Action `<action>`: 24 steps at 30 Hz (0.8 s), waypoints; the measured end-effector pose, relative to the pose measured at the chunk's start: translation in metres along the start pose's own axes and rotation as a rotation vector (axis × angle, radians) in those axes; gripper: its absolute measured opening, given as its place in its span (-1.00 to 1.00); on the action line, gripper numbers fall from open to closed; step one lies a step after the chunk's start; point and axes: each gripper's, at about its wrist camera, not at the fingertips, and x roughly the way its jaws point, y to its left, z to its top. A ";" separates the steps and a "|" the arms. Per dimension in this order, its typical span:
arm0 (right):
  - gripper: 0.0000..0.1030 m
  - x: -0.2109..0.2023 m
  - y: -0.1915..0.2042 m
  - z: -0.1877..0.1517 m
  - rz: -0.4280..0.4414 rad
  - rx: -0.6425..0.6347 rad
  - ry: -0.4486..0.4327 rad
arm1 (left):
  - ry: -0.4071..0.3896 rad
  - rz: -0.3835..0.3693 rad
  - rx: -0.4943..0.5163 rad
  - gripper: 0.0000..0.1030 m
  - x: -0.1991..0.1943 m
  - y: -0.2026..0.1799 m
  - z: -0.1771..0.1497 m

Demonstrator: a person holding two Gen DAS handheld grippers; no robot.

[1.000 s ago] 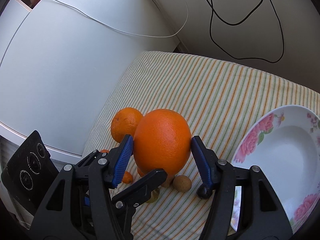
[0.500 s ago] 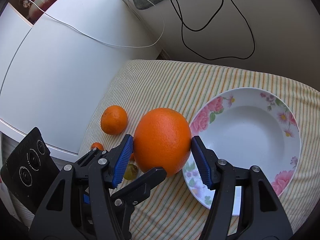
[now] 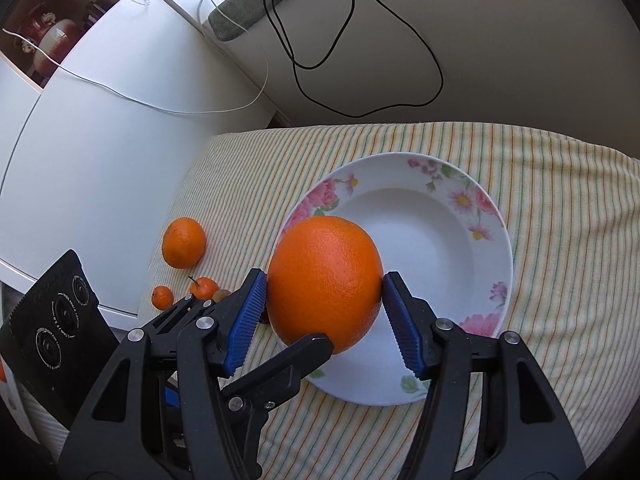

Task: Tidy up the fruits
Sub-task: 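Carry the large orange with the left tool and lower it onto the plate, then open the left tool to release the orange and withdraw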

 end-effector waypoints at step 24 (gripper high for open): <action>0.22 -0.002 -0.019 0.003 -0.053 0.013 -0.025 | 0.013 0.013 0.034 0.03 0.007 -0.008 0.004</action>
